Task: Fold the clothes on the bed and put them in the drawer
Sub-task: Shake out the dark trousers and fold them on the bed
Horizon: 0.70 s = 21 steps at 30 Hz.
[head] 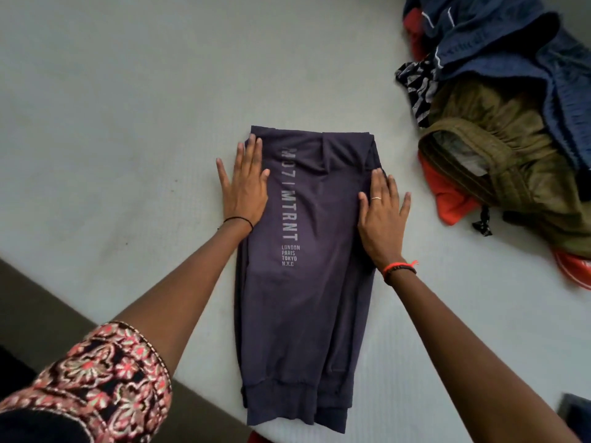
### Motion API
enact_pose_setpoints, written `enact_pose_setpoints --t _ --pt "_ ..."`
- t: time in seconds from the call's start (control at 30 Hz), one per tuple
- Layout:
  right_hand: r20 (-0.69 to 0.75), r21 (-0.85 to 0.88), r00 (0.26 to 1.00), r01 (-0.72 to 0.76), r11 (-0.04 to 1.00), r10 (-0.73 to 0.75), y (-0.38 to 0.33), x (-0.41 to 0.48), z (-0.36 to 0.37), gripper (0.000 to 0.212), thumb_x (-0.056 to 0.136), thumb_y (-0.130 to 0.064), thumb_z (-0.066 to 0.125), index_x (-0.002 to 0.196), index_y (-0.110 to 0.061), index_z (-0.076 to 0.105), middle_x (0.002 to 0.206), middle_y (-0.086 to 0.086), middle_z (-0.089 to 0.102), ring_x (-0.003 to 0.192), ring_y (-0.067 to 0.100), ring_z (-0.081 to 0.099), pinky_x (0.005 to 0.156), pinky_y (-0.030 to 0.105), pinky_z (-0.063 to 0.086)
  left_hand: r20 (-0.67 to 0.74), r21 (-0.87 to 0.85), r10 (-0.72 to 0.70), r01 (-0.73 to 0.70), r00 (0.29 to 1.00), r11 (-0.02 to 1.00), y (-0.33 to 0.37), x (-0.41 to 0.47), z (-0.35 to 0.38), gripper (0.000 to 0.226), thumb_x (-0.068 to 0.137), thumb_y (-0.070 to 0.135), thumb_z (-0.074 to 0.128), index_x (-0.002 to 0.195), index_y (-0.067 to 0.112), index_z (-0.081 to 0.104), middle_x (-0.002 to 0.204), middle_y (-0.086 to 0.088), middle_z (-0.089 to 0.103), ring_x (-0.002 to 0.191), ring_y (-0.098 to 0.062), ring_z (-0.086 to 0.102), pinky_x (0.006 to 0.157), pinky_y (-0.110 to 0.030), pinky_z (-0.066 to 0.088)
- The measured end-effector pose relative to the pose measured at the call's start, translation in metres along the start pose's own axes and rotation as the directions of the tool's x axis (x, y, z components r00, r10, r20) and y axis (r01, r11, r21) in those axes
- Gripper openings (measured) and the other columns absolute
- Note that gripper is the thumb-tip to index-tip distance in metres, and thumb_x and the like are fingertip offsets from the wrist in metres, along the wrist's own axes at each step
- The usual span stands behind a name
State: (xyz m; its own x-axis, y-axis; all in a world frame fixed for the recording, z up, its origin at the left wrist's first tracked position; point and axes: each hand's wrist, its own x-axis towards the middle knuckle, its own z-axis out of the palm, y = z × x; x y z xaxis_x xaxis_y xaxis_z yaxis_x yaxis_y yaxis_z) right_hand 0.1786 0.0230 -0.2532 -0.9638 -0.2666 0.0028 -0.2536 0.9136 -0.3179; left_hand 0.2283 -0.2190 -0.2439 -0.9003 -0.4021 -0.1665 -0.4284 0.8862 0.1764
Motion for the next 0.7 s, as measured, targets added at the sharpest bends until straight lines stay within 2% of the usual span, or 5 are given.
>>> enact_pose_setpoints --t 0.13,0.23,0.37,0.53,0.7 --pt "-0.104 0.255 0.993 0.087 0.963 -0.063 0.003 0.056 -0.027 0.040 0.097 -0.018 0.039 0.133 -0.004 0.049 0.130 0.019 0.052 0.120 0.033 0.048 0.103 0.035 0.034 -0.022 -0.216 0.195 -0.195 0.981 0.957 -0.019 0.053 -0.036 0.053 0.100 0.026 0.040 0.149 0.019 0.024 0.156 0.001 0.025 0.145 -0.017 0.018 0.116 -0.044 0.005" --pt "0.157 0.422 0.982 0.032 0.906 -0.108 -0.006 0.109 -0.040 0.036 0.096 -0.024 0.049 0.125 -0.003 0.056 0.112 0.014 0.063 0.108 0.027 0.055 0.097 0.031 0.039 0.204 -0.279 0.395 -0.333 0.896 0.901 -0.019 0.092 -0.057 0.047 0.095 0.034 0.053 0.138 0.016 0.046 0.134 -0.012 0.051 0.126 -0.026 0.047 0.106 -0.035 0.029" --pt "0.421 0.320 0.880 0.084 0.944 -0.221 -0.005 0.157 -0.047 0.042 0.083 -0.040 0.069 0.107 -0.005 0.068 0.061 -0.008 0.047 0.064 0.010 0.046 0.066 0.018 0.042 0.458 -0.216 0.373 -0.306 0.807 0.927 -0.008 0.121 -0.076 0.041 0.088 0.033 0.064 0.120 0.008 0.061 0.116 -0.015 0.061 0.108 -0.030 0.055 0.090 -0.033 0.041" --pt "0.537 0.286 0.821 0.039 0.957 -0.194 0.006 0.175 -0.057 0.027 0.074 -0.032 0.079 0.080 -0.010 0.064 0.072 0.003 0.056 0.067 0.012 0.047 0.052 0.012 0.032 0.461 -0.281 0.330 -0.217 0.824 0.935 -0.008 0.130 -0.087 0.031 0.086 0.027 0.067 0.106 0.002 0.070 0.101 -0.019 0.068 0.084 -0.023 0.056 0.062 -0.013 0.041" --pt "0.433 0.209 0.901 -0.072 0.975 -0.027 0.007 0.157 -0.044 0.016 0.088 -0.025 0.064 0.087 -0.009 0.064 0.086 0.008 0.060 0.080 0.018 0.056 0.069 0.023 0.041 0.362 -0.221 0.191 -0.115 0.912 0.968 -0.008 0.125 -0.074 0.028 0.094 0.019 0.056 0.112 0.000 0.067 0.113 -0.021 0.064 0.108 -0.033 0.056 0.090 -0.031 0.040"
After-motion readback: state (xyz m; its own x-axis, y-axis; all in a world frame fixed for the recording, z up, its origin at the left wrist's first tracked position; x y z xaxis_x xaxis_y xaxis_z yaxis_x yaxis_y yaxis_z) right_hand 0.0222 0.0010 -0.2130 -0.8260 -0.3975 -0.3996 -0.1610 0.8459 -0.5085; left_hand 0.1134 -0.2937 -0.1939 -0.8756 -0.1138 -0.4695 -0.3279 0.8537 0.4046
